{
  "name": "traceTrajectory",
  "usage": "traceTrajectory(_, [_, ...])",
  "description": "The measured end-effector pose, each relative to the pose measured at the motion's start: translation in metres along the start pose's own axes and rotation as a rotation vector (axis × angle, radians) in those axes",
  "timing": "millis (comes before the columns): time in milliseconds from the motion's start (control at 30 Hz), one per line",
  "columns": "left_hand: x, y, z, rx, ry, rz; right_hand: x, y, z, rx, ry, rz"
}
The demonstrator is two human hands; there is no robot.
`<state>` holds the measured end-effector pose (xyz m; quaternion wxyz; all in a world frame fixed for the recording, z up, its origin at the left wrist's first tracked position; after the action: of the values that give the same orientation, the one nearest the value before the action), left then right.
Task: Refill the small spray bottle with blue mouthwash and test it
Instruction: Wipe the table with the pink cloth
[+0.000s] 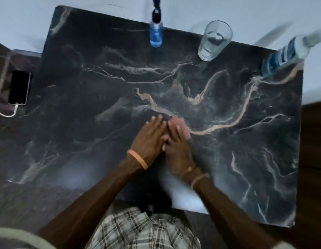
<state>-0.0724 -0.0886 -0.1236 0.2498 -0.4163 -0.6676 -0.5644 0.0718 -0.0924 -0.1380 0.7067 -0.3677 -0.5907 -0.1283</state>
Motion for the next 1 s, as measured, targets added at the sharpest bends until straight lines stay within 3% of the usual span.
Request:
traceTrajectory(100, [0.031,-0.022,0.038,0.156,0.038,-0.01,0.028,0.074,0.077,0.054,-0.056,-0.145])
traceTrajectory(167, [0.046,-0.039,0.06,0.149,0.011,0.096,0.05,0.116,0.096,-0.106,-0.044,-0.198])
traceTrajectory(233, [0.054,-0.05,0.068,0.142,-0.035,0.113,0.064,0.138,0.084,-0.382,0.064,-0.122])
traceTrajectory(333, [0.06,-0.069,0.065,0.082,-0.089,0.097,0.048,0.086,0.063,-0.658,0.156,-0.042])
traceTrajectory(467, [0.072,-0.077,0.061,0.09,0.018,-0.296,0.009,-0.004,0.086,-0.43,0.116,0.046])
traceTrajectory(500, [0.077,-0.079,0.063,0.107,0.041,-0.372,0.008,-0.001,0.106,-0.425,0.113,0.046])
traceTrajectory(633, [0.099,-0.099,0.087,0.163,0.172,-0.39,0.021,0.046,0.21,-0.751,0.202,0.1])
traceTrajectory(700, [0.112,-0.115,0.099,0.246,0.248,-0.392,0.01,0.034,0.244,-0.59,0.139,0.062])
traceTrajectory(767, [0.121,-0.132,0.104,0.299,0.319,-0.376,-0.008,-0.003,0.237,-0.28,0.046,-0.007])
traceTrajectory(833, [0.123,-0.148,0.099,0.23,0.36,-0.28,-0.022,-0.041,0.195,-0.108,-0.012,-0.01])
traceTrajectory(933, [0.106,-0.163,0.073,-0.074,0.247,0.104,-0.029,-0.063,0.111,-0.069,-0.079,0.003])
traceTrajectory(1000, [0.094,-0.169,0.051,-0.165,0.157,0.195,-0.024,-0.064,0.064,-0.237,-0.068,-0.038])
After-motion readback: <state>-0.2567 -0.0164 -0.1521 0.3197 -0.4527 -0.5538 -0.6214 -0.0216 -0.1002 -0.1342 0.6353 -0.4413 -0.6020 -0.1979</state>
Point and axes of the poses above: each hand's wrist, its own z-axis towards the middle knuckle, its own x-axis out of the back of the hand, y = z × x, the point moved 1 cm from there along z, towards the middle knuckle, and after that the axes turned 10 degrees about x, right-handed, at the moved point
